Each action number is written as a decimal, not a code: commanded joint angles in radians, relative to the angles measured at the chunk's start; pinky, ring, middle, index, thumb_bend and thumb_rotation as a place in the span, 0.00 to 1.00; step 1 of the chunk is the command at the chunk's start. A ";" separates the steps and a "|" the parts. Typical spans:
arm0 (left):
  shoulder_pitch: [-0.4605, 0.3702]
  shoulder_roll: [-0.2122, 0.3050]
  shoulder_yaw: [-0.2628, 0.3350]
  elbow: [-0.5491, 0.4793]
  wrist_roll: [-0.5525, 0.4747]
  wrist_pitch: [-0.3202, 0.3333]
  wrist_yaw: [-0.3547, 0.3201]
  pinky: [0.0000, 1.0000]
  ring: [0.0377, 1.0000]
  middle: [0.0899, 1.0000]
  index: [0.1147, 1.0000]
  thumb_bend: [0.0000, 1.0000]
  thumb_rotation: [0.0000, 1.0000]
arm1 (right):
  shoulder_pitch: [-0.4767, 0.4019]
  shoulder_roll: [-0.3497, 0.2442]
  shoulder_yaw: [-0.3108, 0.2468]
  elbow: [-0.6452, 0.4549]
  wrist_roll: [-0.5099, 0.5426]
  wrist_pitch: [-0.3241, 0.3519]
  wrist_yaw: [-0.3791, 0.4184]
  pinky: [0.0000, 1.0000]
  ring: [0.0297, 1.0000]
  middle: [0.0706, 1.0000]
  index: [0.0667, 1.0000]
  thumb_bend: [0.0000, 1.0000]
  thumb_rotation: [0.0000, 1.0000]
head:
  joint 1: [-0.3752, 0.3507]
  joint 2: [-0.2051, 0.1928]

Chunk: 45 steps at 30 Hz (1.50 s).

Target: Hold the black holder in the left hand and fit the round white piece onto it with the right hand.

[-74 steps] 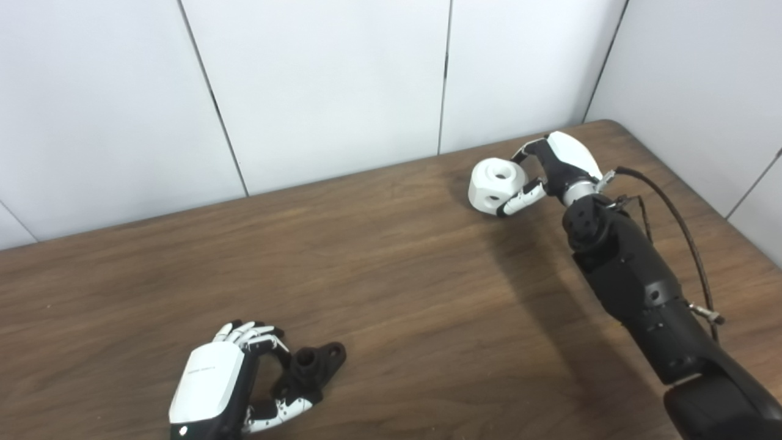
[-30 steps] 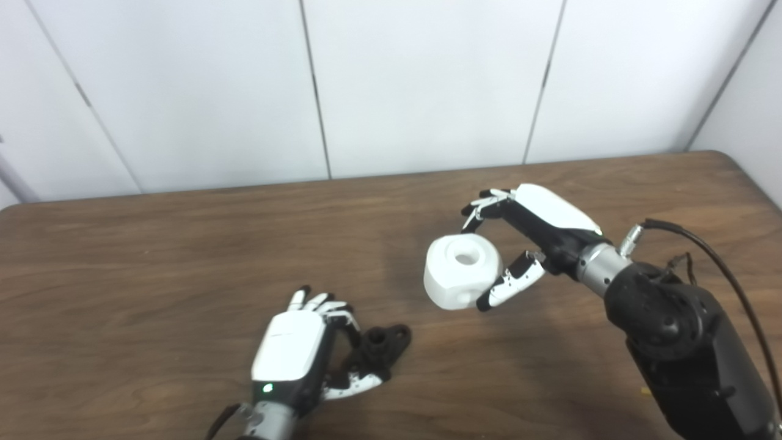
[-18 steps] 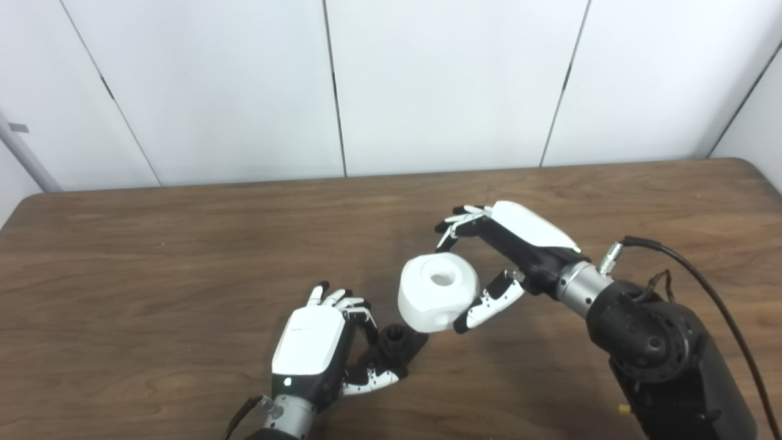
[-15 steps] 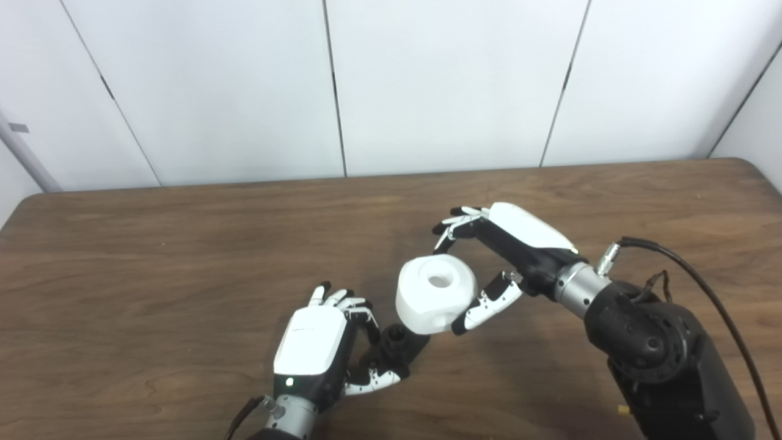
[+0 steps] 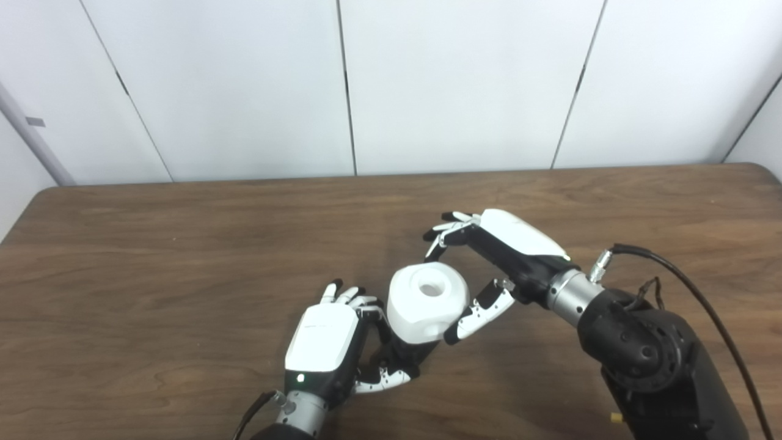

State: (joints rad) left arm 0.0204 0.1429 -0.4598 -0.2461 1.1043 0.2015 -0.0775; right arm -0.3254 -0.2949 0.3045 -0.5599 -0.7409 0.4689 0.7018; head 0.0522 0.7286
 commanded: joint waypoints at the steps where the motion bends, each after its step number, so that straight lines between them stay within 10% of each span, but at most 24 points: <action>1: 0.007 -0.007 -0.027 0.029 0.007 -0.006 -0.037 1.00 0.88 0.76 0.42 0.52 0.05 | -0.036 0.008 0.002 -0.026 -0.007 -0.018 -0.022 1.00 0.96 0.83 0.45 0.52 0.14 | 0.001 0.001; 45: 0.009 0.005 -0.027 -0.007 0.008 0.012 -0.070 1.00 0.88 0.76 0.42 0.52 0.05 | -0.012 0.027 0.051 0.026 -0.039 -0.079 -0.059 1.00 0.97 0.83 0.45 0.52 0.13 | -0.023 0.019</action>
State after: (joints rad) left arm 0.0167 0.1428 -0.4662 -0.2542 1.1026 0.2203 -0.0961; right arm -0.3128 -0.2713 0.3610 -0.5168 -0.7727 0.4213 0.6746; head 0.0276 0.7470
